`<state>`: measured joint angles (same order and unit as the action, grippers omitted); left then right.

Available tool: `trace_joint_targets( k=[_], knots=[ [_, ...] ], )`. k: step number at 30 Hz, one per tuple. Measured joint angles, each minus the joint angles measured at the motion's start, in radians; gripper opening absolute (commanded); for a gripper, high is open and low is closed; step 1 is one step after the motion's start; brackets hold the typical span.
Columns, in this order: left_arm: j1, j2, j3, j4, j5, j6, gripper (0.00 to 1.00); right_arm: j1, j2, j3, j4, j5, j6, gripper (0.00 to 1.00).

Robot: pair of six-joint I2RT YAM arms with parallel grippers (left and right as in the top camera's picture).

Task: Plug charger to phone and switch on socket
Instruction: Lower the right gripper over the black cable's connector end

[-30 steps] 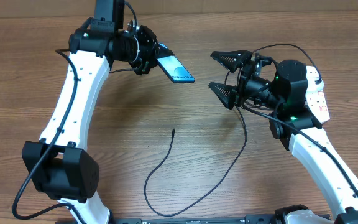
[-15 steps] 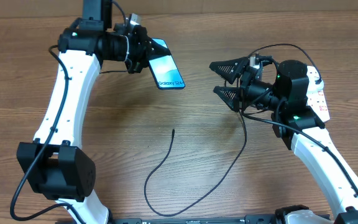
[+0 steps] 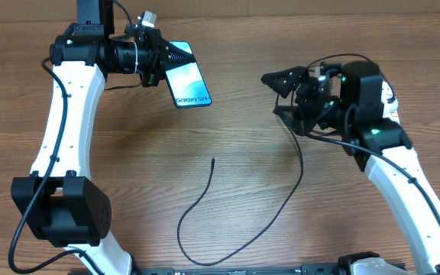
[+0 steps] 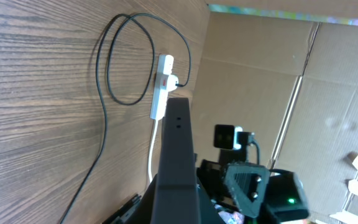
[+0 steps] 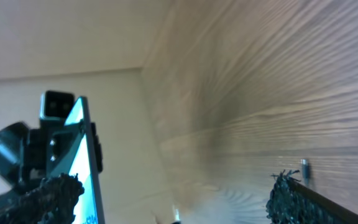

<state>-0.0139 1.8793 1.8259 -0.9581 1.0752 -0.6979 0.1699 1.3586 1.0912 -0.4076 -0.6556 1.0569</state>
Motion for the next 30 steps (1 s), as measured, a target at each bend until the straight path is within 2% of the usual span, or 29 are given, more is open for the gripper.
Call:
trace_joint_targets(
  k=[4, 8, 18, 26, 30],
  knots=[
    [0.022, 0.000, 0.000, 0.000, 0.006, 0.003, 0.04, 0.000, 0.000, 0.088, -0.111, 0.088, -0.072, 0.99],
    [0.043, 0.000, 0.000, 0.000, 0.006, 0.003, 0.04, 0.017, 0.000, 0.097, -0.143, 0.158, -0.108, 0.99],
    [0.048, 0.000, 0.000, 0.001, 0.006, 0.003, 0.04, 0.276, 0.015, 0.100, -0.243, 0.438, -0.152, 0.99],
    [0.048, 0.000, 0.000, 0.001, 0.006, 0.003, 0.04, 0.382, 0.186, 0.103, -0.386, 0.540, -0.181, 1.00],
    [0.048, 0.000, 0.000, 0.002, 0.006, 0.003, 0.04, 0.433, 0.218, 0.103, -0.412, 0.592, -0.187, 1.00]
  ],
)
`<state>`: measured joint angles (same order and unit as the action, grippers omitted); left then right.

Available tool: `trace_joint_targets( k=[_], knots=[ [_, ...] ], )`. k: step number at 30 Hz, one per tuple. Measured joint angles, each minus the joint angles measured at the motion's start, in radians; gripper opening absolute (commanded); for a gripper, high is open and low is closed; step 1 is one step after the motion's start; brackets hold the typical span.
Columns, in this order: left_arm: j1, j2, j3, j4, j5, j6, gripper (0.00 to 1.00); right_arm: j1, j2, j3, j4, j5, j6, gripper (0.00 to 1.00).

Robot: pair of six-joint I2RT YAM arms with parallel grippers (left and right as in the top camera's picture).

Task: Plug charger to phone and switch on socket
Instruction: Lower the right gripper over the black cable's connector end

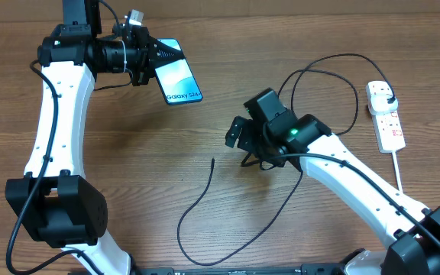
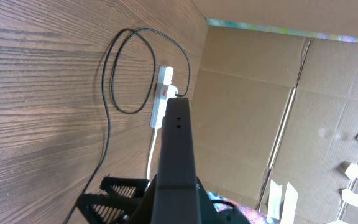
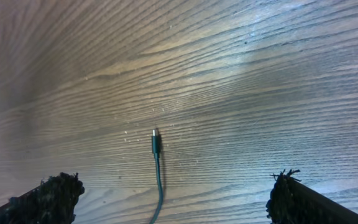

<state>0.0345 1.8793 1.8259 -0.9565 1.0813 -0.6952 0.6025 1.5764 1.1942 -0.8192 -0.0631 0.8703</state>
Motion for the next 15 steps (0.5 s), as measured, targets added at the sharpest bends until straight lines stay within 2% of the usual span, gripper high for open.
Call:
trace_joint_targets(
  k=[15],
  knots=[
    [0.000, 0.000, 0.000, 0.022, -0.001, 0.000, 0.04, 0.041, 0.005, 0.000, 0.000, 0.029, -0.026, 1.00]
  ],
)
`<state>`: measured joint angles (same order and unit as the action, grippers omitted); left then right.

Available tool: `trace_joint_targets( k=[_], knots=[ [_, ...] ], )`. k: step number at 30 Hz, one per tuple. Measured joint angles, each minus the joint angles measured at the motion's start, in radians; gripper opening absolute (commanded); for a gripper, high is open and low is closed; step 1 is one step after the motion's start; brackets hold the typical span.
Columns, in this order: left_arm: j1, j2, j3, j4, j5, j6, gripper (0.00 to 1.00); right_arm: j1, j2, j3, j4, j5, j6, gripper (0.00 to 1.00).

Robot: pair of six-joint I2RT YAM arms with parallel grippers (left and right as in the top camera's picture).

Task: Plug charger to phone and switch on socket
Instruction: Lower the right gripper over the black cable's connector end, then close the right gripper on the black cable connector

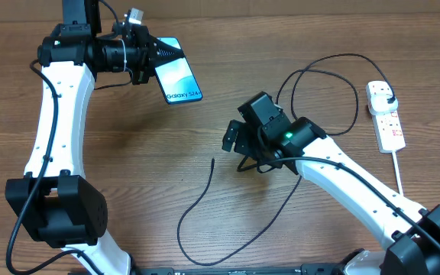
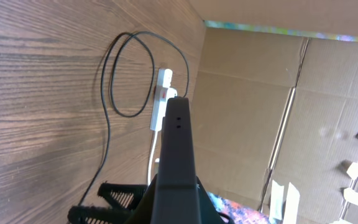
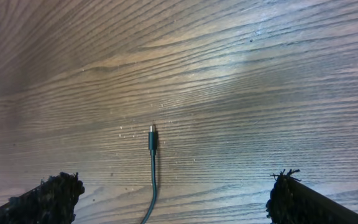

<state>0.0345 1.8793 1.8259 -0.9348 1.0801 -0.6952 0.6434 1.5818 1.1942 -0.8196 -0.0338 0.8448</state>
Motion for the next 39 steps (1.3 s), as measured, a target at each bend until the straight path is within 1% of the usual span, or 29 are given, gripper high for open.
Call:
trace_joint_targets(
  k=[4, 11, 17, 20, 28, 30, 33, 37, 39],
  knots=[
    [0.000, 0.000, 0.000, 0.021, 0.000, 0.000, 0.04, 0.050, 0.033, 0.000, 0.003, 0.008, 0.000, 0.99],
    [0.002, 0.000, 0.000, 0.026, 0.000, 0.000, 0.04, 0.132, 0.162, 0.000, 0.046, 0.016, 0.000, 1.00],
    [0.027, 0.000, 0.000, 0.026, 0.000, 0.000, 0.04, 0.155, 0.171, 0.000, 0.066, 0.016, -0.001, 1.00],
    [0.040, 0.000, 0.000, 0.026, 0.000, 0.000, 0.04, 0.166, 0.179, 0.000, 0.080, 0.023, -0.002, 0.98],
    [0.051, 0.000, 0.000, 0.043, 0.000, 0.000, 0.04, 0.177, 0.237, 0.000, 0.068, 0.032, 0.000, 0.97],
    [0.051, 0.000, 0.000, 0.056, 0.000, 0.000, 0.04, 0.176, 0.237, 0.001, 0.047, 0.034, 0.005, 0.97],
    [0.051, 0.000, 0.000, 0.085, 0.000, -0.002, 0.04, 0.176, 0.262, 0.042, -0.048, 0.035, 0.014, 0.97],
    [0.051, 0.000, 0.000, 0.099, -0.001, -0.008, 0.04, 0.176, 0.333, 0.159, -0.145, 0.038, 0.016, 0.97],
    [0.051, 0.000, 0.000, 0.101, -0.001, -0.008, 0.04, 0.177, 0.362, 0.202, -0.155, 0.039, 0.016, 0.97]
  ],
)
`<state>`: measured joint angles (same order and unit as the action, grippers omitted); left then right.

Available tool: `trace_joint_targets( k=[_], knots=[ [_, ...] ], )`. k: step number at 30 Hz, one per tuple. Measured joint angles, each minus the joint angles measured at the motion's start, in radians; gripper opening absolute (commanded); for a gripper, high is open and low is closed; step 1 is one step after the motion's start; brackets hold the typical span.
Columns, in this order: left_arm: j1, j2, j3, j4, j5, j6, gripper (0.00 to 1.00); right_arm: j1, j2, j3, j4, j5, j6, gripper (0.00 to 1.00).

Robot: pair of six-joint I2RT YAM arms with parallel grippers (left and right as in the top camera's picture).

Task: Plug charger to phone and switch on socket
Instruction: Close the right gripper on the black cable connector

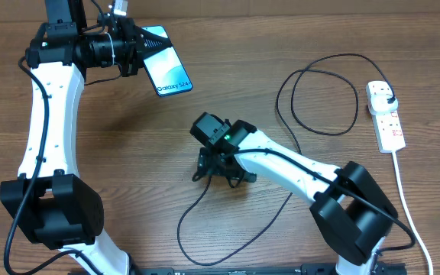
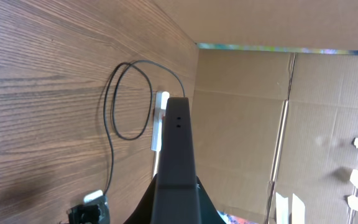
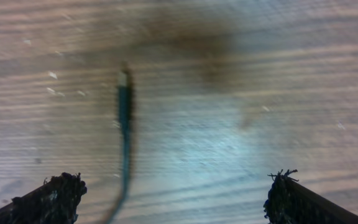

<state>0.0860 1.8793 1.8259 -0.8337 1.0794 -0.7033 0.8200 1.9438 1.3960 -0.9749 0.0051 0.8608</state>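
A phone (image 1: 167, 69) with a lit screen reading Galaxy hangs above the far left of the table, my left gripper (image 1: 143, 47) shut on its top end. The left wrist view shows it edge-on as a dark bar (image 2: 178, 149). The black charger cable's free plug (image 3: 124, 81) lies on the wood, blurred and close. My right gripper (image 1: 223, 173) is low over that end, open, with the cable (image 3: 125, 155) running between its fingertips (image 3: 50, 198), nearer the left one. The white socket strip (image 1: 384, 122) lies at the far right with the charger plugged in.
The cable makes a loop (image 1: 318, 93) at the back right and a long curve (image 1: 205, 229) towards the front edge. Cardboard walls (image 2: 278, 112) stand beyond the table's right side. The strip's white lead (image 1: 411, 214) runs off the front right.
My right gripper has moved left and down, from beside the cable's free end to low over it, still open. The left arm has shifted the phone slightly back and left.
At first my right gripper was raised at the right, open, while the left held the phone up. Then it was over the middle of the table, looking down at the plug, and a little nearer afterwards. Now it is close over the plug.
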Motion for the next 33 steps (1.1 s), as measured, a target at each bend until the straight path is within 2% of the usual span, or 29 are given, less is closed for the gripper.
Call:
trace_joint_targets(
  k=[14, 23, 28, 33],
  knots=[
    [0.045, 0.000, 0.000, 0.002, 0.002, 0.000, 0.04, 0.000, 0.100, 0.018, 0.042, -0.001, 0.015, 0.95],
    [0.045, 0.000, 0.000, 0.004, 0.002, 0.000, 0.04, 0.000, 0.112, 0.020, 0.077, 0.000, 0.018, 0.86],
    [0.045, 0.000, 0.000, 0.004, 0.002, 0.000, 0.04, 0.000, 0.114, 0.023, 0.077, -0.001, 0.022, 0.75],
    [0.045, 0.000, 0.000, 0.004, 0.002, 0.000, 0.04, 0.000, 0.116, 0.023, 0.076, 0.003, 0.022, 0.70]
  ],
)
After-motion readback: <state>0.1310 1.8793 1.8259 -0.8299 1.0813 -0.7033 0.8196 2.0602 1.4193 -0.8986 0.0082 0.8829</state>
